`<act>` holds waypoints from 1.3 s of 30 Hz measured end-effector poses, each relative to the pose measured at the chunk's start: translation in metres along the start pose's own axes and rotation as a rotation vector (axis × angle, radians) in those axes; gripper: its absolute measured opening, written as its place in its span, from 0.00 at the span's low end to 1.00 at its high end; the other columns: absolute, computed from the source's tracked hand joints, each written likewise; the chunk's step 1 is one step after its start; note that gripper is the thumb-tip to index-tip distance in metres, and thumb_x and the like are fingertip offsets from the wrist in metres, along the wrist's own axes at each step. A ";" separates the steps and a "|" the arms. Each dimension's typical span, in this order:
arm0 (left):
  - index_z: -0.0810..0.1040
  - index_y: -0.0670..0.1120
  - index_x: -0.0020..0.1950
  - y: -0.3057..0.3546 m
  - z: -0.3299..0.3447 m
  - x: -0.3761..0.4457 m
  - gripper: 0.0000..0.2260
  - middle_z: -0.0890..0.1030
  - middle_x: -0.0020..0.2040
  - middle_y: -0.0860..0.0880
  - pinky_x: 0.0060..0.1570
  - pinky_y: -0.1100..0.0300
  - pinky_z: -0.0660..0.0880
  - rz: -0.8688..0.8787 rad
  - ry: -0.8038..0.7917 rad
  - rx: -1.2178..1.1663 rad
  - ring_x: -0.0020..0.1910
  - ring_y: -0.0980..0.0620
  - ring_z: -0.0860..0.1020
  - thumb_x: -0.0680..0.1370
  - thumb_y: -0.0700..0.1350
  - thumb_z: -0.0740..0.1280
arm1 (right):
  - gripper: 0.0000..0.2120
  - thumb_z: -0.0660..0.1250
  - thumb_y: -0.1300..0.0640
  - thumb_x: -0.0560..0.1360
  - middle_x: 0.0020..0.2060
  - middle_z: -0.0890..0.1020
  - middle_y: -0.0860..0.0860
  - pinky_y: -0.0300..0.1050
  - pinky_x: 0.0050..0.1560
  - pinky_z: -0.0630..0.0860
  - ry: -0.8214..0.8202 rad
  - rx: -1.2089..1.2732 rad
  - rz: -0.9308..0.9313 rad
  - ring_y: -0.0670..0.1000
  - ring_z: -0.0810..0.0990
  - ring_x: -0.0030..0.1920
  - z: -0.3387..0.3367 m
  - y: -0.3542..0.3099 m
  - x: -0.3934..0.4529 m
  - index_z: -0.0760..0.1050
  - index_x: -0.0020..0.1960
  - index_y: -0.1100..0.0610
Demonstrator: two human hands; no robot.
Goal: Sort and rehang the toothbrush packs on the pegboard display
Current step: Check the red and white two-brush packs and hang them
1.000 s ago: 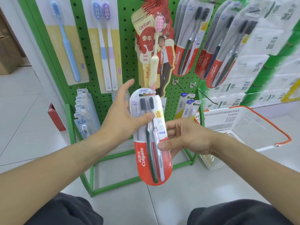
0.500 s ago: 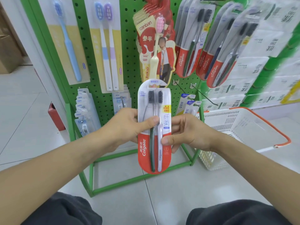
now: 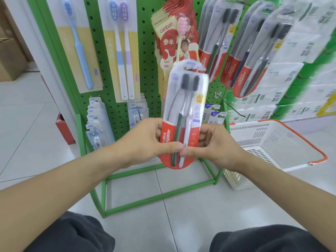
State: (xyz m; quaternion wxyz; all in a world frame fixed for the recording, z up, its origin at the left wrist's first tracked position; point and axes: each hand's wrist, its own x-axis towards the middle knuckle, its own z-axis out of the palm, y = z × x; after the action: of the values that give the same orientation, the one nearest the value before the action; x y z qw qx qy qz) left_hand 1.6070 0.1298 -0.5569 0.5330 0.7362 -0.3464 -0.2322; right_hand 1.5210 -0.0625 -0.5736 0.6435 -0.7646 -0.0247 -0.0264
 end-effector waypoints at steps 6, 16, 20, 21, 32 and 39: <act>0.77 0.49 0.58 -0.005 0.005 -0.011 0.10 0.87 0.47 0.47 0.46 0.47 0.84 0.029 -0.045 0.184 0.44 0.49 0.86 0.78 0.44 0.73 | 0.19 0.80 0.64 0.61 0.46 0.88 0.56 0.50 0.50 0.84 0.013 -0.058 -0.069 0.54 0.88 0.46 0.003 0.002 -0.014 0.84 0.52 0.61; 0.71 0.46 0.60 -0.038 0.068 -0.056 0.24 0.85 0.48 0.45 0.36 0.50 0.83 -0.110 0.154 -0.213 0.40 0.44 0.86 0.69 0.52 0.74 | 0.18 0.83 0.66 0.64 0.45 0.88 0.54 0.52 0.52 0.85 -0.016 -0.281 0.073 0.55 0.88 0.47 0.010 -0.002 -0.060 0.84 0.52 0.60; 0.66 0.58 0.66 -0.055 0.101 -0.071 0.30 0.79 0.53 0.59 0.45 0.56 0.82 -0.077 0.300 -0.109 0.46 0.58 0.83 0.67 0.62 0.71 | 0.15 0.84 0.57 0.63 0.37 0.87 0.47 0.46 0.43 0.83 0.040 -0.555 0.134 0.47 0.86 0.38 0.025 0.015 -0.087 0.83 0.46 0.54; 0.63 0.61 0.68 -0.059 0.109 -0.073 0.31 0.78 0.54 0.63 0.49 0.58 0.81 -0.075 0.279 -0.059 0.49 0.61 0.82 0.69 0.64 0.70 | 0.13 0.83 0.56 0.64 0.35 0.86 0.45 0.42 0.39 0.82 0.042 -0.603 0.132 0.45 0.84 0.35 0.031 0.022 -0.094 0.83 0.44 0.54; 0.56 0.60 0.77 -0.143 0.154 -0.102 0.21 0.81 0.45 0.57 0.43 0.68 0.75 -0.310 0.134 0.017 0.41 0.63 0.80 0.85 0.51 0.57 | 0.15 0.73 0.45 0.65 0.46 0.83 0.38 0.39 0.47 0.80 -0.011 -0.499 0.340 0.39 0.81 0.52 0.091 0.140 -0.126 0.77 0.50 0.42; 0.80 0.54 0.61 -0.176 0.143 -0.080 0.13 0.86 0.54 0.53 0.57 0.53 0.80 -0.451 0.176 -0.244 0.53 0.50 0.84 0.86 0.42 0.58 | 0.22 0.78 0.53 0.69 0.62 0.75 0.41 0.38 0.58 0.78 0.225 -0.332 0.435 0.38 0.77 0.60 0.077 0.171 -0.119 0.73 0.58 0.44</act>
State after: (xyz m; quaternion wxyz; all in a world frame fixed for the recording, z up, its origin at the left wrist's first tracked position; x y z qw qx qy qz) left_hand 1.4996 0.1351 -0.7719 0.5806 0.7424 -0.0954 -0.3202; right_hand 1.4155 -0.0164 -0.7632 0.4987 -0.8391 0.2161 0.0239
